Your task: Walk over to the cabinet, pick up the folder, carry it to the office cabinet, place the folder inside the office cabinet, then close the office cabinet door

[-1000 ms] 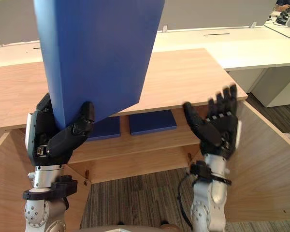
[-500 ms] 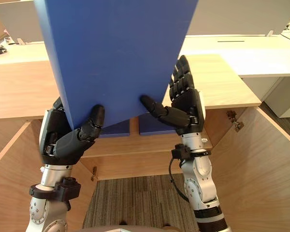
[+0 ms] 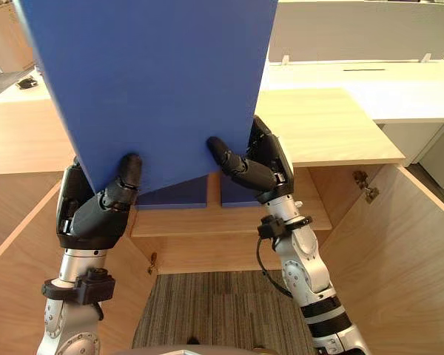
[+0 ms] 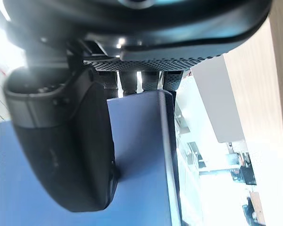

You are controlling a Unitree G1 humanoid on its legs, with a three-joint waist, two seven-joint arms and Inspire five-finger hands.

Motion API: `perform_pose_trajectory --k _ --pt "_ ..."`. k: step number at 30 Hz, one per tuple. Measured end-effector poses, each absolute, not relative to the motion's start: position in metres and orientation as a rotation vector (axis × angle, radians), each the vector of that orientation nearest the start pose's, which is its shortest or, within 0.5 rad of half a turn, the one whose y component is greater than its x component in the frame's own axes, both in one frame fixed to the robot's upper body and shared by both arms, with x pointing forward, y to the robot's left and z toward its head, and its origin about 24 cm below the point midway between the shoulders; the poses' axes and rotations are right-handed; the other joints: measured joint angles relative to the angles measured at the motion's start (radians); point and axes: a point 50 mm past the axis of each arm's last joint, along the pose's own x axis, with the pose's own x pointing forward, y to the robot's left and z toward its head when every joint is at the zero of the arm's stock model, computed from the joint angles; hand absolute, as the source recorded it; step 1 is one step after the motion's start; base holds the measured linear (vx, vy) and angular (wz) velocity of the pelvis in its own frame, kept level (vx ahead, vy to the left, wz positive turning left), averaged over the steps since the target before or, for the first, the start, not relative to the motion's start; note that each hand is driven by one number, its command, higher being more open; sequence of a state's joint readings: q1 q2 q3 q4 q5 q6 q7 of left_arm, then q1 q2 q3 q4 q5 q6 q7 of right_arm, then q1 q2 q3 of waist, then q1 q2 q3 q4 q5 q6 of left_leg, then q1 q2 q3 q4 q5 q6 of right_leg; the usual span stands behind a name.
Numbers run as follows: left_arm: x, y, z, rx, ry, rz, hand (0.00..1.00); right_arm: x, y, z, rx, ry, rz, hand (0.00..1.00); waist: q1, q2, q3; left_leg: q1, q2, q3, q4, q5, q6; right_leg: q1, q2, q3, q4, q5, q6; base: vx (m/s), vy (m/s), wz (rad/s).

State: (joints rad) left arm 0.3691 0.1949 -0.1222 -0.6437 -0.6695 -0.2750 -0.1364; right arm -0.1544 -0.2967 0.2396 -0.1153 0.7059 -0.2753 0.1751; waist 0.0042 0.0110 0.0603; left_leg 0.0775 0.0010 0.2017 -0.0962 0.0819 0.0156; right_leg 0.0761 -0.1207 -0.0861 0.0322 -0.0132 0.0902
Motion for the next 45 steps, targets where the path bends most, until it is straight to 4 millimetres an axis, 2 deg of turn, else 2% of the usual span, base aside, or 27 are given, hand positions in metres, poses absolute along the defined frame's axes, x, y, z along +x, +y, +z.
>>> perform_pose_trajectory --k 5,6,11,16,18,19,20,24,29,32,35,37,40,42,45 --pt "0.169 0.166 0.126 -0.529 -0.493 -0.185 0.0 0.262 -0.132 0.129 0.439 -0.464 0.447 0.0 0.007 -0.001 -0.008 -0.008 -0.001 -0.005 0.0 0.01 0.006 0.0 0.0 -0.006 -0.012 0.002 -0.002 0.0 0.003 0.03" --pt "0.17 0.167 0.122 -0.538 -0.477 -0.162 1.0 0.262 -0.131 0.131 0.439 -0.479 0.437 0.0 0.008 -0.004 -0.011 -0.011 -0.001 -0.008 0.0 0.011 0.006 -0.001 0.0 -0.008 -0.014 0.003 -0.003 0.01 -0.001 0.07" --pt "0.171 0.172 0.107 -0.502 -0.419 -0.098 1.0 0.261 -0.129 0.139 0.474 -0.532 0.393 0.0 0.011 -0.009 -0.014 -0.018 -0.001 -0.017 0.0 0.011 0.005 -0.001 0.0 -0.019 -0.018 0.003 -0.002 0.01 -0.002 0.06" --pt "0.167 0.204 0.09 -0.376 -0.375 0.129 1.0 0.255 -0.145 0.156 0.498 -0.636 0.295 0.0 0.011 -0.009 -0.014 -0.023 -0.001 -0.023 0.0 0.01 0.005 0.0 0.0 -0.026 -0.021 0.003 -0.002 0.0 -0.001 0.02" --pt "0.159 0.225 0.073 -0.331 -0.311 0.28 1.0 0.251 -0.155 0.164 0.482 -0.69 0.241 0.0 0.01 -0.009 -0.014 -0.026 0.0 -0.023 0.0 0.01 0.004 0.0 0.0 -0.027 -0.021 0.003 -0.002 0.0 0.0 0.0" --pt "0.157 0.228 0.07 -0.328 -0.298 0.299 1.0 0.25 -0.156 0.165 0.482 -0.696 0.235 0.0 0.01 -0.009 -0.014 -0.027 0.0 -0.024 0.0 0.01 0.004 -0.001 0.0 -0.028 -0.021 0.003 -0.002 0.0 0.0 0.0" --pt "0.151 0.238 0.058 -0.319 -0.246 0.378 1.0 0.247 -0.159 0.168 0.48 -0.718 0.216 0.0 0.01 -0.009 -0.014 -0.028 0.001 -0.025 0.0 0.01 0.004 -0.003 -0.001 -0.029 -0.021 0.003 -0.002 0.0 0.0 0.0" --pt "0.129 0.257 0.024 -0.308 -0.096 0.559 1.0 0.241 -0.166 0.16 0.45 -0.694 0.169 0.0 0.012 -0.02 -0.02 -0.036 0.005 -0.027 0.0 0.01 0.003 -0.011 -0.001 -0.032 -0.021 0.001 -0.002 0.0 0.0 0.0" --pt "0.111 0.257 -0.016 -0.323 0.094 0.625 1.0 0.239 -0.163 0.152 0.463 -0.663 0.168 0.0 0.02 -0.024 -0.023 -0.049 0.004 -0.028 0.0 0.006 -0.002 -0.024 -0.001 -0.035 -0.021 0.001 -0.002 0.0 0.0 0.0" --pt "0.092 0.25 -0.058 -0.333 0.317 0.648 1.0 0.237 -0.153 0.144 0.47 -0.615 0.21 0.0 0.02 -0.026 -0.024 -0.057 0.005 -0.029 0.0 0.007 0.0 -0.031 -0.001 -0.038 -0.021 0.0 -0.002 0.0 0.0 0.0" --pt "0.07 0.241 -0.095 -0.331 0.535 0.649 1.0 0.24 -0.141 0.128 0.466 -0.527 0.261 0.0 0.019 -0.03 -0.025 -0.067 0.006 -0.029 0.0 0.008 0.0 -0.042 -0.001 -0.038 -0.021 0.0 -0.002 0.0 0.0 0.0" --pt "0.051 0.231 -0.122 -0.305 0.719 0.629 1.0 0.241 -0.13 0.108 0.454 -0.419 0.319 0.0 0.02 -0.039 -0.017 -0.074 0.008 -0.031 0.0 0.011 -0.001 -0.048 -0.001 -0.036 -0.02 0.001 -0.002 0.0 0.0 0.0" --pt "0.036 0.226 -0.141 -0.276 0.878 0.593 1.0 0.238 -0.116 0.081 0.434 -0.272 0.39 0.0 0.023 -0.053 0.004 -0.107 0.013 -0.034 0.006 0.016 -0.003 -0.083 0.0 -0.036 -0.005 0.0 -0.005 0.0 0.0 0.0" --pt "0.04 0.225 -0.144 -0.275 0.895 0.577 1.0 0.238 -0.112 0.075 0.422 -0.234 0.416 0.0 0.028 -0.053 0.051 -0.121 0.016 -0.036 0.008 0.018 -0.008 -0.106 0.001 -0.036 0.019 -0.004 -0.01 -0.06 0.001 0.05" --pt "0.068 0.232 -0.142 -0.226 0.86 0.519 1.0 0.244 -0.105 0.072 0.401 -0.212 0.447 0.0 0.031 -0.046 0.15 -0.256 0.025 -0.044 0.138 -0.011 -0.01 -0.221 -0.002 -0.037 0.113 -0.02 -0.023 -0.13 -0.003 0.08"
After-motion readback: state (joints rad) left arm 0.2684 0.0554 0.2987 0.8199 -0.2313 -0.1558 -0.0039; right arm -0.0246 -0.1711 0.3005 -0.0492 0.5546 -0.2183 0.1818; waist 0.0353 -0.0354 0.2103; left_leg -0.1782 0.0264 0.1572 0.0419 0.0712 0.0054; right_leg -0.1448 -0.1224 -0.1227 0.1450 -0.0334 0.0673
